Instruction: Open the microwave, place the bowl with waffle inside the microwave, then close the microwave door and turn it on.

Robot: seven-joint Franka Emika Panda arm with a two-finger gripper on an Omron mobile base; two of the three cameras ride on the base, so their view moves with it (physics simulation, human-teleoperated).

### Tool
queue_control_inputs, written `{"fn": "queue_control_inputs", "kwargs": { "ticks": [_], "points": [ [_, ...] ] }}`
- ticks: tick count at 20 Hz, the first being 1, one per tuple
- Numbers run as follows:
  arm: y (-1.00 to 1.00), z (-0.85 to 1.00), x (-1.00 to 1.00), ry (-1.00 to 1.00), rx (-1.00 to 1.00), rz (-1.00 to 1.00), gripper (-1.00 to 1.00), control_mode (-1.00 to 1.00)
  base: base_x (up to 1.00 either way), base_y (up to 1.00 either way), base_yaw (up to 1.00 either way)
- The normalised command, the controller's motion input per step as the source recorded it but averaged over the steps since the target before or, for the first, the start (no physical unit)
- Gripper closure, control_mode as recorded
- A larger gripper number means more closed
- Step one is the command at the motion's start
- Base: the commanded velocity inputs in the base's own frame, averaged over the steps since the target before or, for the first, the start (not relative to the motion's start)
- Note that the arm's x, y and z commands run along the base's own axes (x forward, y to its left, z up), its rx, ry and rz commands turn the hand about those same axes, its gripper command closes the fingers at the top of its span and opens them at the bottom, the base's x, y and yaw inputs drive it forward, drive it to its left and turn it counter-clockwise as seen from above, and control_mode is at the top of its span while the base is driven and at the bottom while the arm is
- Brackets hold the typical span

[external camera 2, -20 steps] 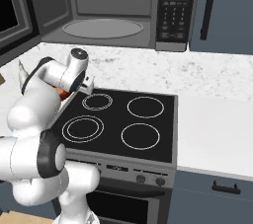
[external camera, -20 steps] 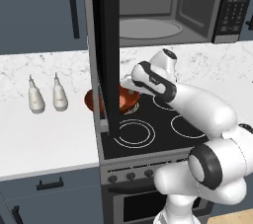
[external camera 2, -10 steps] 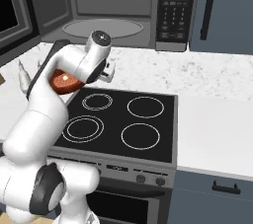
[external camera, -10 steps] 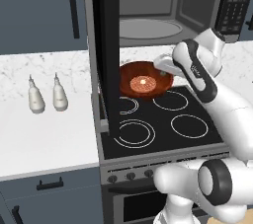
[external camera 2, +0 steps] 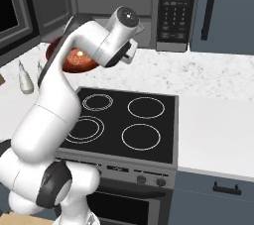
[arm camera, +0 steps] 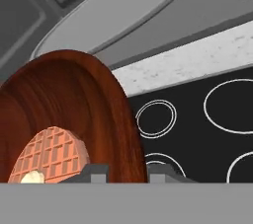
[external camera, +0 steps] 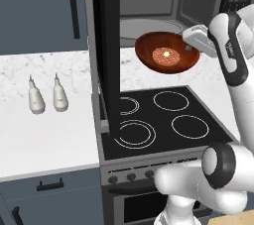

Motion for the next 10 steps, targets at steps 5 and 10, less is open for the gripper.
{"fn": "queue_control_inputs", "kwargs": {
  "ticks": [5, 10],
  "points": [
    [0.00, 0.32, 0.57, -0.20, 0.05, -0.23, 1.00, -1.00, 0.00, 0.00, 0.00],
    [0.01, 0.31, 0.75, -0.06, 0.01, -0.23, 1.00, -1.00, 0.00, 0.00, 0.00]
  ]
}}
